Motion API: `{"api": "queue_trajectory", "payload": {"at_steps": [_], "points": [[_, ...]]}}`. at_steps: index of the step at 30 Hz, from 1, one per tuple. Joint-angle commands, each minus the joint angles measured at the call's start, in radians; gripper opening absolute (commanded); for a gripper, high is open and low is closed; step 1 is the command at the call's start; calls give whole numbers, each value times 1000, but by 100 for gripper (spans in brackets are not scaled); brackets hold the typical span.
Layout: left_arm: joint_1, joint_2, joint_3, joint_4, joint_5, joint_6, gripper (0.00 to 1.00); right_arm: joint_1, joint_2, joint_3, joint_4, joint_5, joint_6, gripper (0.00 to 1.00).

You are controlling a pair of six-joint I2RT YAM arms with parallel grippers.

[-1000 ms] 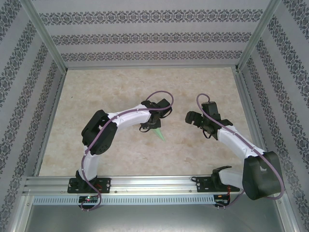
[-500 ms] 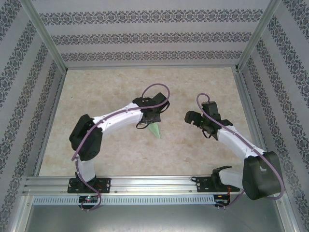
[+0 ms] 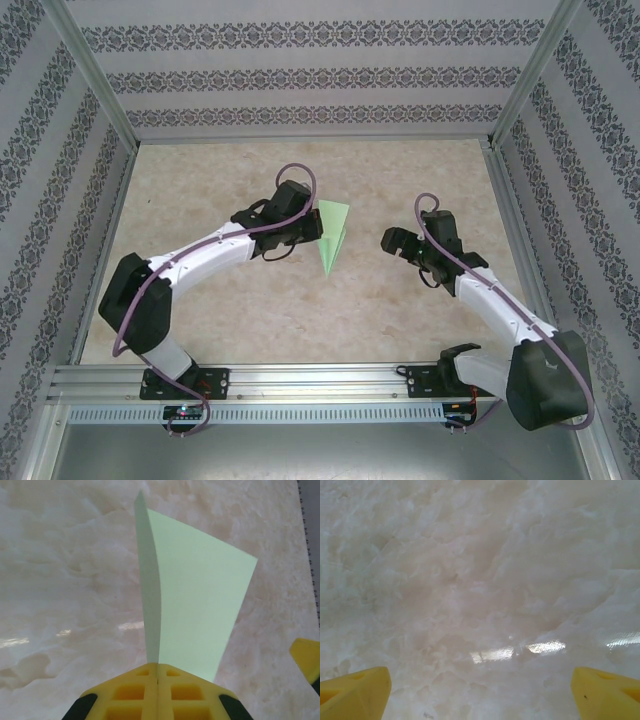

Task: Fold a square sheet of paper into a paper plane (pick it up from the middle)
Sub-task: Turn over a paper plane at the center of the table.

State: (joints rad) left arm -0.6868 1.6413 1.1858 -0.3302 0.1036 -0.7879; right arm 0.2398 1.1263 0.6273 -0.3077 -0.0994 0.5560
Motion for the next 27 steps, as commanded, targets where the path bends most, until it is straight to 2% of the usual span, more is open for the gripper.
{"api": "queue_trajectory", "payload": {"at_steps": [1, 3, 5, 8, 11, 18, 27], "points": [[24, 55, -66, 256, 196, -31, 0, 14, -38, 27, -18, -48, 82, 85], [39, 83, -124, 374, 241, -80, 0, 53, -36, 36, -30, -45, 105, 75], [51, 117, -188, 519, 295, -134, 0, 114, -27, 40, -20, -42, 144, 71], [60, 153, -240, 608, 319, -173, 0, 224, 10, 49, 22, -25, 192, 64], [70, 169, -275, 620, 318, -175, 0, 318, 81, 85, 27, 18, 224, 57], [92, 161, -355, 617, 288, -161, 0, 436, 266, 169, 47, 32, 261, 37], [103, 161, -374, 616, 292, -145, 0, 498, 392, 260, 28, 23, 245, 30]]}}
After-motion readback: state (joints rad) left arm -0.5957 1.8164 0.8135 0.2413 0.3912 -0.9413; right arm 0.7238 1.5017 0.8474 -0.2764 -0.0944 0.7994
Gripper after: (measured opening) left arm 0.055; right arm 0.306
